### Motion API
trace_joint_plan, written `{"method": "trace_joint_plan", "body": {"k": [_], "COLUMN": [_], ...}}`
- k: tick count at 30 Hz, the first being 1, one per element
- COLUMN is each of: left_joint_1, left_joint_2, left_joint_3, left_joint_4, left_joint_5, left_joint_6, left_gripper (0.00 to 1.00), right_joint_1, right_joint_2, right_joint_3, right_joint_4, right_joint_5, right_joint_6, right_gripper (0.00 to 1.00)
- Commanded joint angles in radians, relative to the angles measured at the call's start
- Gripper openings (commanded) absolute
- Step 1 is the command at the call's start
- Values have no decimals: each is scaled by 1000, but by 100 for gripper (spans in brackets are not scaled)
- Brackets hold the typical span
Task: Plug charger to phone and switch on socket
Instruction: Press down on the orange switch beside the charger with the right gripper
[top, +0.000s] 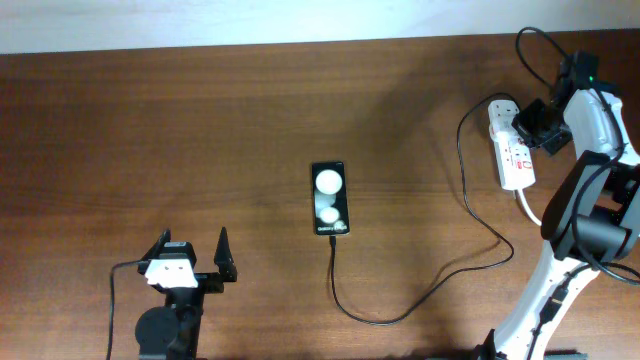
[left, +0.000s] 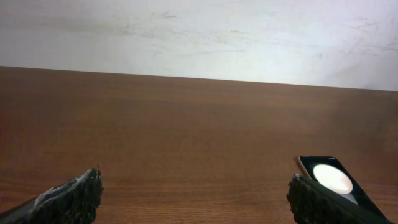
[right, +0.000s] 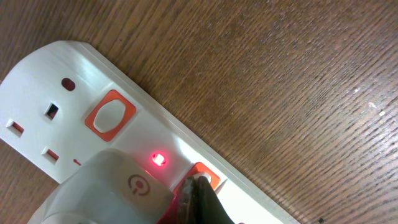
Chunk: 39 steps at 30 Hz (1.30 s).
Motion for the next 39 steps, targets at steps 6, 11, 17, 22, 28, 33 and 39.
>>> {"method": "trace_joint_plan", "body": {"k": [6,11,17,22,28,33,39], "left_joint_1": [6,6,6,6,6,6,6], "left_joint_2": [-2,-2,-2,-2,-2,-2,-2], "left_joint_3": [-10,-10,-10,-10,-10,-10,-10], "left_joint_4": [3,3,3,3,3,3,3], "left_joint_5": [4,4,4,4,4,4,5], "left_joint_6": [-10,-10,-10,-10,-10,-10,-10], "left_gripper": [99,99,99,99,99,99,99], "right_joint_1": [11,10,-23,-48,-46,-33,21], "right_joint_2": [38,37,8,-60,-147,-215,-273], "right_joint_3": [7,8,8,8,8,8,8], "right_joint_4": [-15,-31,-39,-46,-54,-61,-84], "right_joint_5": [-80,-45,-8,-8,-12,-64,-56], "right_joint_6": [-5,-27,-43,-43,-42,-42,-77], "right_gripper": [4,4,4,4,4,4,4]}}
